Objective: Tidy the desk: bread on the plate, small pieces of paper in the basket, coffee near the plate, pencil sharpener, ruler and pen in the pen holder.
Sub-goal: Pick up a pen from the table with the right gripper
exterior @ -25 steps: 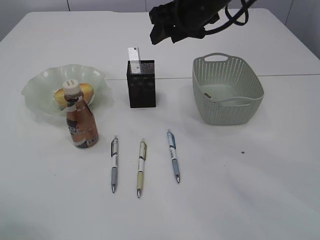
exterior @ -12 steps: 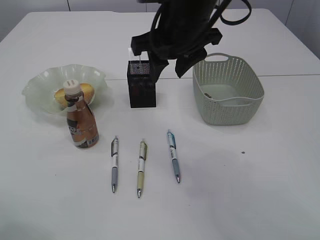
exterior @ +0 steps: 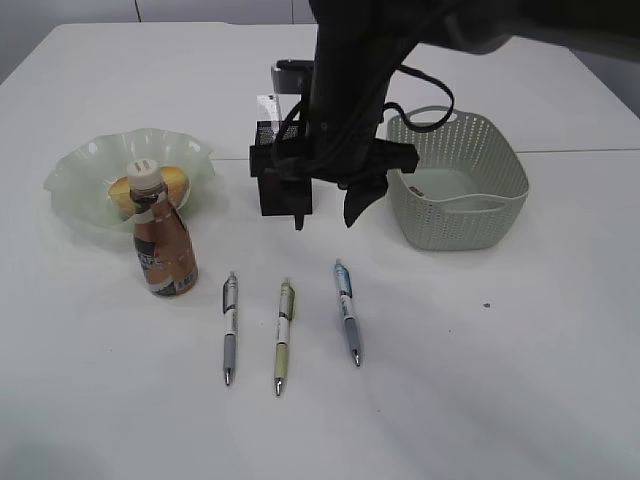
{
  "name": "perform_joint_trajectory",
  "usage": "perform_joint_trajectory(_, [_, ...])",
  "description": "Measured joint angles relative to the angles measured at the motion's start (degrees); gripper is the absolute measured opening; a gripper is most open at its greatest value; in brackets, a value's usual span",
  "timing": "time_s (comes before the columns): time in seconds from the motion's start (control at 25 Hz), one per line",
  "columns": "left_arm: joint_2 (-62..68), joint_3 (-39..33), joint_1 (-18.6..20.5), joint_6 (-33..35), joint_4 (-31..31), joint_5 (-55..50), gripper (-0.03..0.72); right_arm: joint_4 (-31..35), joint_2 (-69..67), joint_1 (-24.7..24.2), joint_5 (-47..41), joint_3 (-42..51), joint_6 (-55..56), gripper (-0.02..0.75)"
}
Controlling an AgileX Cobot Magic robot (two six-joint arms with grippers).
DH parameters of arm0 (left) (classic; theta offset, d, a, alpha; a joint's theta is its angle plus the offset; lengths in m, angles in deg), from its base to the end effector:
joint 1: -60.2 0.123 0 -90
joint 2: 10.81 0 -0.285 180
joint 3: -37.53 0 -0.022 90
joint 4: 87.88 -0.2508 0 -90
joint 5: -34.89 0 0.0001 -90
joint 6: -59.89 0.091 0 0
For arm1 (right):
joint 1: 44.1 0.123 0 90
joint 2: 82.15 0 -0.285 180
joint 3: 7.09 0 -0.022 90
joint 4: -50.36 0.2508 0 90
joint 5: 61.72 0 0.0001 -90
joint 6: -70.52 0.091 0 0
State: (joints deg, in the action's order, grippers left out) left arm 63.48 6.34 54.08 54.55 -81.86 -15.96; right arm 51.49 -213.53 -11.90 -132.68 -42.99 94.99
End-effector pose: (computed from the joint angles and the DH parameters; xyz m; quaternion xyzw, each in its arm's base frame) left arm 0.2050 -0.0294 0.2686 -0.0174 0.9775 -0.0669 0.1991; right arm 0.3895 0.2473 0.2463 -0.0648 0.9908 0.0645 0.0993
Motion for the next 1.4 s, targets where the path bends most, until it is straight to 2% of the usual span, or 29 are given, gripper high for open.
perform_joint_trajectory(0.36, [0.0,0.0,0.0,0.0,-0.6,2.0,0.254,-0.7,-6.3,0.0,0.1,0.0,2.8,0.422])
perform_joint_trajectory(0.8, [0.0,0.0,0.0,0.0,-0.6,2.6,0.254,-5.3,-10.1,0.0,0.3,-0.3,3.1,0.422])
perform_joint_trajectory(1.4, [0.0,0.0,0.0,0.0,-0.6,2.6,0.254,-5.4,-12.9,-0.9,0.6,-1.2,2.4,0.406])
